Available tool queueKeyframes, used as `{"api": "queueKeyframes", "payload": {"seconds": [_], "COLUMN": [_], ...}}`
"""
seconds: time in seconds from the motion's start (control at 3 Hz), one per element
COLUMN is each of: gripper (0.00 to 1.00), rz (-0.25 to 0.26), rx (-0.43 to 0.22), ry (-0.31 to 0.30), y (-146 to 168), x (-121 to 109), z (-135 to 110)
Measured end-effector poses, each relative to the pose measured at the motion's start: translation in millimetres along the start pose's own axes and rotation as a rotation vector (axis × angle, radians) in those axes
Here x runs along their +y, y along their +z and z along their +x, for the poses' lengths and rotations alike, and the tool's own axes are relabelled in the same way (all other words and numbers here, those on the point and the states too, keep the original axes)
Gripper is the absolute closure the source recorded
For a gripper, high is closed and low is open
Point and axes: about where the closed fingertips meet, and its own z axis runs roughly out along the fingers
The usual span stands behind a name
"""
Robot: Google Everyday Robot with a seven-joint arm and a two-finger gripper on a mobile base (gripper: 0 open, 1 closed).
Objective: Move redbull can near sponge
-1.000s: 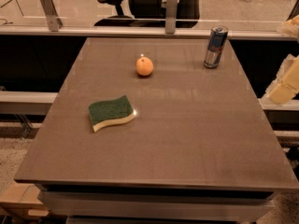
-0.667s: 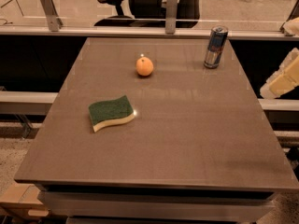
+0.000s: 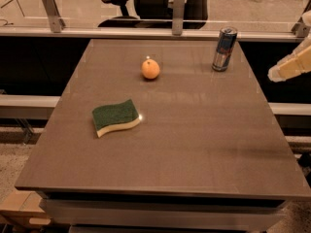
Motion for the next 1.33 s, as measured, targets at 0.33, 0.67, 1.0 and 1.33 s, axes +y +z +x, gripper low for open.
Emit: {"api": "queueKeyframes", "payload": {"seconds": [0.33,0.67,1.0,1.33], "gripper": [0.0,0.0,0.0,0.0], "rz": [0.029,0.044,0.063,0.075], "rx": [-0.082,-0.154,-0.214,-0.224], "ry": [0.029,0.065,0.099,0.102], "y": [10,27,49,51], "x": [-20,-37,-47,-50], "z": [-8,-11,-7,-9]}}
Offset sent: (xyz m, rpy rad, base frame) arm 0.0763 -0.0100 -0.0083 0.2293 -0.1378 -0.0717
